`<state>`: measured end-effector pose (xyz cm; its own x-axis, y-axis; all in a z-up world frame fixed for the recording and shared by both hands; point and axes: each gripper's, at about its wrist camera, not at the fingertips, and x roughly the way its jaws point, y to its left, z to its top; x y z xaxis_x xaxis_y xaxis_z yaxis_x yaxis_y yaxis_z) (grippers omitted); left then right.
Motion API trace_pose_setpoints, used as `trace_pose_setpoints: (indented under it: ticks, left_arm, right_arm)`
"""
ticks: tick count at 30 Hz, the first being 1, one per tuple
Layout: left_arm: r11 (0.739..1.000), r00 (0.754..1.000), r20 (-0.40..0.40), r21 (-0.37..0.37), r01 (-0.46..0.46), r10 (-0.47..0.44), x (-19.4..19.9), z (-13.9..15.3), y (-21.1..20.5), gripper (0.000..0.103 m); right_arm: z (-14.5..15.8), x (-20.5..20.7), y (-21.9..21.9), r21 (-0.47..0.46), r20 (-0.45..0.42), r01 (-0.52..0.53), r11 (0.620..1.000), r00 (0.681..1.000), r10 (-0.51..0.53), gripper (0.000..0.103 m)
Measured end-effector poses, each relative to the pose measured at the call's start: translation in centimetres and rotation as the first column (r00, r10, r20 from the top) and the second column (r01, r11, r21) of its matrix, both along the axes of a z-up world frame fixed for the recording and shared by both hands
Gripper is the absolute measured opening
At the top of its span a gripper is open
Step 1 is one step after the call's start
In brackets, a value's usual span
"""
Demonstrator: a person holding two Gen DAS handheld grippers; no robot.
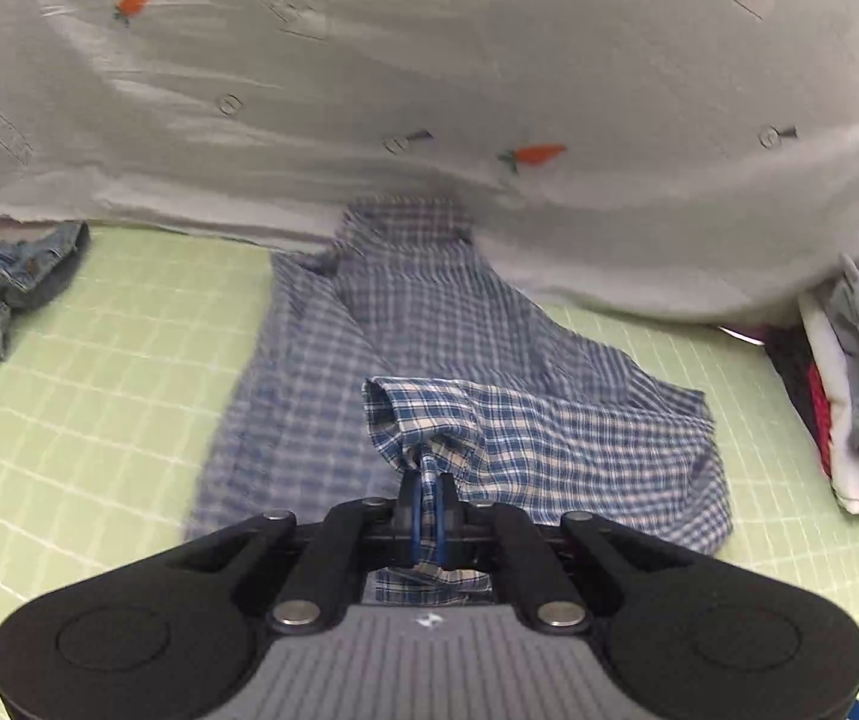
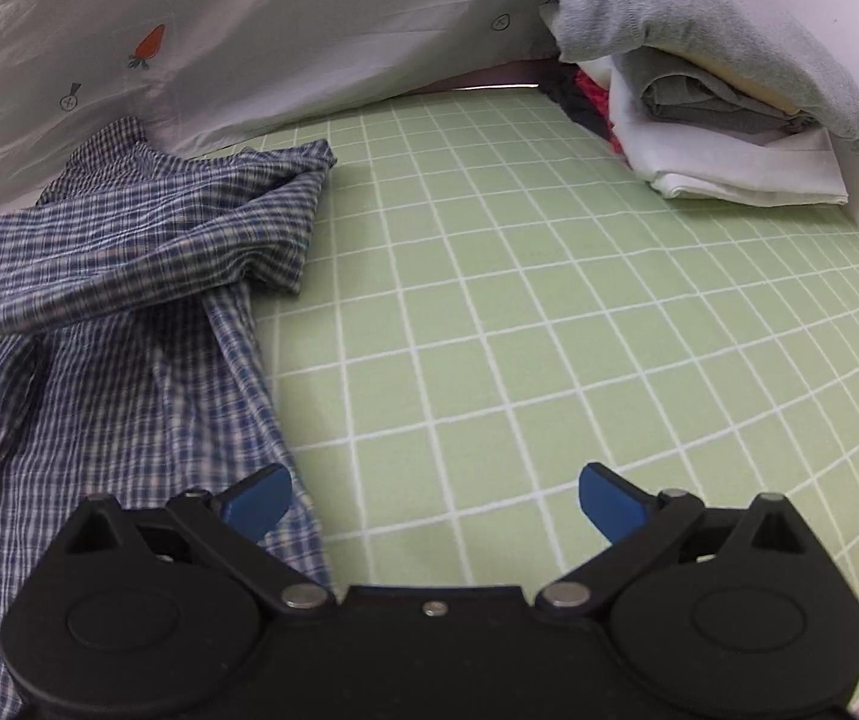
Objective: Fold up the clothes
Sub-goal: 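Pull the sleeve back out across the mat with the left gripper, release, then move the right gripper to the shirt side edge and pinch it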
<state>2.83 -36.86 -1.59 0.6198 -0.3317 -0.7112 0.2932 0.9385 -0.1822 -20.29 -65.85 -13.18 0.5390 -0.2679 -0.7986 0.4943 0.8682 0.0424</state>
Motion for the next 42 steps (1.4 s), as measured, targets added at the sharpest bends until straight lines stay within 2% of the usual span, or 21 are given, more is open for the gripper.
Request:
trace_pose_setpoints:
  ticks: [5, 7, 13, 19, 24, 27, 28, 29, 30, 31, 32, 33, 35, 38, 42]
  left_arm:
    - [0.999, 0.999, 0.049, -0.044, 0.011, -0.009, 4.1, 1.6, 4.9, 0.005]
    - [0.997, 0.998, 0.064, -0.073, 0.007, -0.002, 6.0, 2.1, 7.3, 0.004]
    - [0.991, 0.991, 0.106, -0.115, -0.072, 0.084, 12.8, 1.7, 14.6, 0.004]
    - [0.971, 0.982, 0.016, -0.148, -0.186, 0.191, 19.6, -2.5, 20.8, 0.004]
    - [0.963, 0.972, -0.080, -0.136, -0.232, 0.223, 22.0, -6.9, 23.4, 0.004]
    - [0.964, 0.964, -0.138, -0.108, -0.241, 0.226, 22.3, -9.2, 23.7, 0.008]
    - [0.966, 0.963, -0.149, -0.095, -0.240, 0.225, 22.1, -9.6, 23.6, 0.015]
    - [0.968, 0.962, -0.159, -0.082, -0.238, 0.223, 22.0, -9.9, 23.5, 0.029]
    - [0.969, 0.962, -0.166, -0.078, -0.234, 0.219, 21.7, -10.0, 23.4, 0.036]
    - [0.969, 0.962, -0.167, -0.080, -0.232, 0.216, 21.1, -9.9, 23.3, 0.051]
    - [0.969, 0.962, -0.166, -0.084, -0.231, 0.215, 20.4, -9.8, 23.3, 0.061]
    - [0.970, 0.964, -0.162, -0.084, -0.229, 0.213, 19.7, -9.7, 23.2, 0.065]
    - [0.974, 0.966, -0.159, -0.068, -0.216, 0.203, 18.0, -9.5, 22.7, 0.084]
    - [0.975, 0.964, -0.174, -0.052, -0.215, 0.203, 15.0, -9.5, 21.8, 0.086]
    - [0.972, 0.945, -0.258, -0.073, -0.224, 0.199, 9.8, -10.0, 20.3, 0.089]
  right_arm:
    - [-0.5, 2.7, 4.4, -0.035, -0.025, 0.002, 0.999, 1.000, -0.003, 0.103]
    - [-0.8, 4.2, 6.3, -0.076, -0.044, -0.007, 0.997, 0.999, 0.004, 0.103]
    - [-0.8, 9.0, 11.2, -0.186, -0.085, 0.008, 0.982, 0.996, -0.024, 0.103]
    - [-0.6, 12.8, 14.6, -0.291, -0.154, -0.008, 0.957, 0.987, -0.038, 0.103]
    - [-0.6, 14.8, 16.3, -0.308, -0.189, -0.039, 0.951, 0.982, -0.021, 0.103]
    - [-0.7, 15.5, 16.9, -0.293, -0.199, -0.053, 0.955, 0.980, -0.006, 0.103]
    - [-0.7, 15.7, 17.0, -0.288, -0.201, -0.057, 0.956, 0.980, -0.002, 0.103]
    - [-0.5, 15.7, 17.3, -0.286, -0.199, -0.063, 0.956, 0.980, 0.005, 0.103]
    - [-0.3, 15.7, 17.5, -0.285, -0.195, -0.069, 0.956, 0.981, 0.012, 0.103]
    - [-0.1, 15.7, 17.7, -0.283, -0.192, -0.075, 0.956, 0.981, 0.020, 0.103]
    - [0.1, 15.5, 18.0, -0.279, -0.189, -0.081, 0.957, 0.982, 0.028, 0.103]
    - [0.4, 15.3, 18.4, -0.273, -0.185, -0.088, 0.958, 0.982, 0.037, 0.103]
    - [0.9, 14.4, 18.6, -0.250, -0.162, -0.080, 0.965, 0.986, 0.040, 0.103]
    - [1.4, 12.9, 18.2, -0.208, -0.130, -0.048, 0.977, 0.991, 0.021, 0.103]
    - [1.8, 10.2, 17.8, -0.170, -0.096, -0.047, 0.984, 0.995, 0.031, 0.102]
